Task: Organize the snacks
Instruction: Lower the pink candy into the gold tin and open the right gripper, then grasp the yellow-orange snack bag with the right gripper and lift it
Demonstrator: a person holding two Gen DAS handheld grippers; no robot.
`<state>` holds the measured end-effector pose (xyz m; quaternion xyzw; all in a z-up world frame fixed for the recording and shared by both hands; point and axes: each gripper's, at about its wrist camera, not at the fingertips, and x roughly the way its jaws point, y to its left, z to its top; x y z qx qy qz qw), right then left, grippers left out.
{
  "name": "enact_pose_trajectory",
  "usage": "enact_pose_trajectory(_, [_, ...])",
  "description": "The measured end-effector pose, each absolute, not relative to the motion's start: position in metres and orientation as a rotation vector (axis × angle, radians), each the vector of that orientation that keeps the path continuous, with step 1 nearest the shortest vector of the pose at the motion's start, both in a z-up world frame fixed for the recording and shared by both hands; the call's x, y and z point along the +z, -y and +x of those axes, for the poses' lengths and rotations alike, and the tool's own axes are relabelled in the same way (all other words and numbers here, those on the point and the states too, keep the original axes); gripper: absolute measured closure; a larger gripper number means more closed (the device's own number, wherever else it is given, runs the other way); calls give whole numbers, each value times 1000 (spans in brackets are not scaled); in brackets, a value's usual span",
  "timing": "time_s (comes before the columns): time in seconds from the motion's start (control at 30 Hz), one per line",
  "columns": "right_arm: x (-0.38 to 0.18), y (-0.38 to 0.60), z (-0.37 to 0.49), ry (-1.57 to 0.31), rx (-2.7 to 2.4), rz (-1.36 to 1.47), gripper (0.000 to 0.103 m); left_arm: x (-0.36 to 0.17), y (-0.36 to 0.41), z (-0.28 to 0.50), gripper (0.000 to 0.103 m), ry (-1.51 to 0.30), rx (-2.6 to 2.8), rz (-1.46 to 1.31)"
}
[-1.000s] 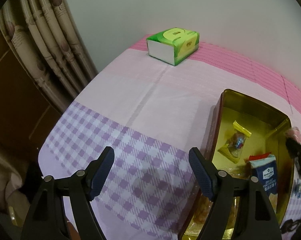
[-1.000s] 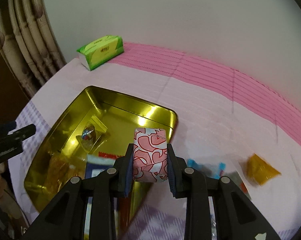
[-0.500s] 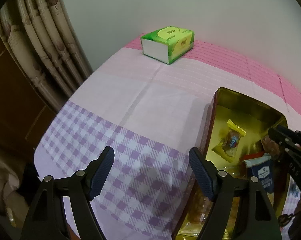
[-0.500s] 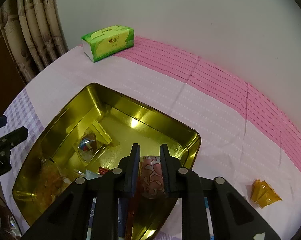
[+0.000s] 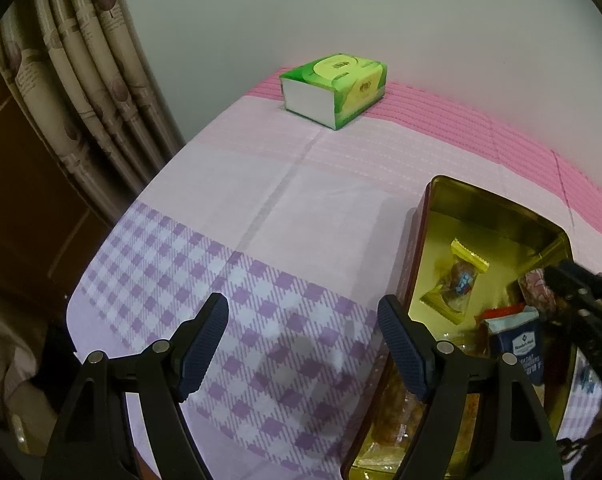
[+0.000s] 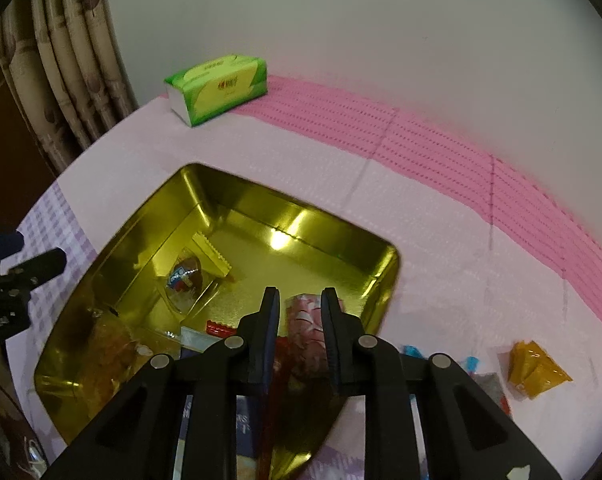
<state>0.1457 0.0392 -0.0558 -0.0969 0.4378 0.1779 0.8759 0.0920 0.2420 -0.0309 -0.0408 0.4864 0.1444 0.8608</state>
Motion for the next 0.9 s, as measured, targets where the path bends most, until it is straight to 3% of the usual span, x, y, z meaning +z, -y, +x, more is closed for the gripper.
enact_pose_trajectory(0.2, [-38, 6, 135, -870, 314, -151, 70, -31, -240, 91, 25, -1017, 304, -64])
enact_pose_trajectory(0.63, [-42, 151, 117, -887, 102, -45, 61, -28, -229, 88, 25, -997, 293, -26])
enact_pose_trajectory(0.73, [-51, 166, 121, -894, 111, -17, 54, -25, -229, 86, 25, -993, 282, -58])
enact_pose_trajectory(0.8, [-55, 172, 123, -889, 127, 6, 43, -23, -227, 86, 25, -988, 276, -71])
enact_pose_trajectory(0.9, [-62, 170, 130, -887, 155, -2, 40, -21, -220, 84, 25, -969, 272, -46])
